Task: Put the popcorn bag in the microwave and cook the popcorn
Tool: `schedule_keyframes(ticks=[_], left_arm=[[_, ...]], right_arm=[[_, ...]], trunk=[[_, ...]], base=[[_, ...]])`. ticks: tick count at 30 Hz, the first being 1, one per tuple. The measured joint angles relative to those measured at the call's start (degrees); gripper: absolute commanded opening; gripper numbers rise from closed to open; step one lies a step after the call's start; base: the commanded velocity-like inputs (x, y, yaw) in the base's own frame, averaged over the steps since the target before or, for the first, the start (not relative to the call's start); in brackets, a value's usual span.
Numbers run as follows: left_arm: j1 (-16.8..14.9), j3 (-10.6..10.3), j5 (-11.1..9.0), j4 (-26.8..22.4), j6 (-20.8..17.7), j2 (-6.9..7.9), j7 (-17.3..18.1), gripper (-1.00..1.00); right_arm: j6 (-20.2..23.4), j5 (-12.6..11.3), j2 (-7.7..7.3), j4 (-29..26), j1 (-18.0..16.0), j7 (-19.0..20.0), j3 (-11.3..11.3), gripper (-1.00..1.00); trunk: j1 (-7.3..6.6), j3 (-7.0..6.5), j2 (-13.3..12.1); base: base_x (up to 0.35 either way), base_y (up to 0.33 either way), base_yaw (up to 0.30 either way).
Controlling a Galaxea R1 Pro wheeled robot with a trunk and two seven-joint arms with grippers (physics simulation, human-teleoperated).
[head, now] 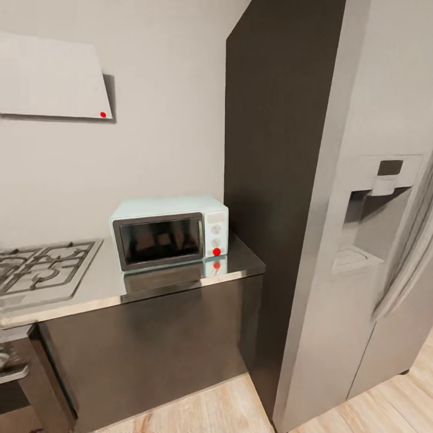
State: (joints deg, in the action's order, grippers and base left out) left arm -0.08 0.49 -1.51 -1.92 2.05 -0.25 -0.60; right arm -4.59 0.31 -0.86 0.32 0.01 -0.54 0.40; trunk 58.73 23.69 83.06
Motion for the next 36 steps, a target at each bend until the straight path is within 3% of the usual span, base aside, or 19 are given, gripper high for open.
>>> schedule_keyframes(ticks=[9, 12, 14, 17, 36], left_arm=[[0.0, 0.3, -0.7, -0.6, 0.1, -0.11, 0.1, 1.00], [0.0, 0.5, -6.3, -1.4, 0.1, -0.25, 0.1, 1.00], [0.0, 0.4, -12.4, -1.5, 0.1, -0.08, 0.4, 1.00], [0.0, 0.0, -15.2, -1.5, 0.1, -0.11, 0.6, 1.00], [0.0, -0.4, -15.6, -1.5, 0.1, -0.34, 0.7, 1.00]], right_arm=[[0.3, 0.1, 0.20, 0.0, 0.0, 0.0, 0.1, 1.00], [0.5, 0.0, 0.30, 0.0, 0.0, -0.1, 0.1, 1.00], [0.4, 0.1, 0.30, 0.0, 0.0, -0.1, 0.1, 1.00], [0.2, 0.1, 0.26, 0.0, 0.0, 0.0, 0.1, 1.00], [0.1, 0.1, 0.14, -0.1, 0.0, 0.0, 0.2, 1.00]], trunk=[[0.00, 0.00, 0.0], [0.00, 0.00, 0.0], [0.00, 0.00, 0.0], [0.00, 0.00, 0.0], [0.00, 0.00, 0.0]], base=[[0.000, 0.000, 0.274], [0.000, 0.000, 0.256], [0.000, 0.000, 0.226], [0.000, 0.000, 0.215], [0.000, 0.000, 0.210]])
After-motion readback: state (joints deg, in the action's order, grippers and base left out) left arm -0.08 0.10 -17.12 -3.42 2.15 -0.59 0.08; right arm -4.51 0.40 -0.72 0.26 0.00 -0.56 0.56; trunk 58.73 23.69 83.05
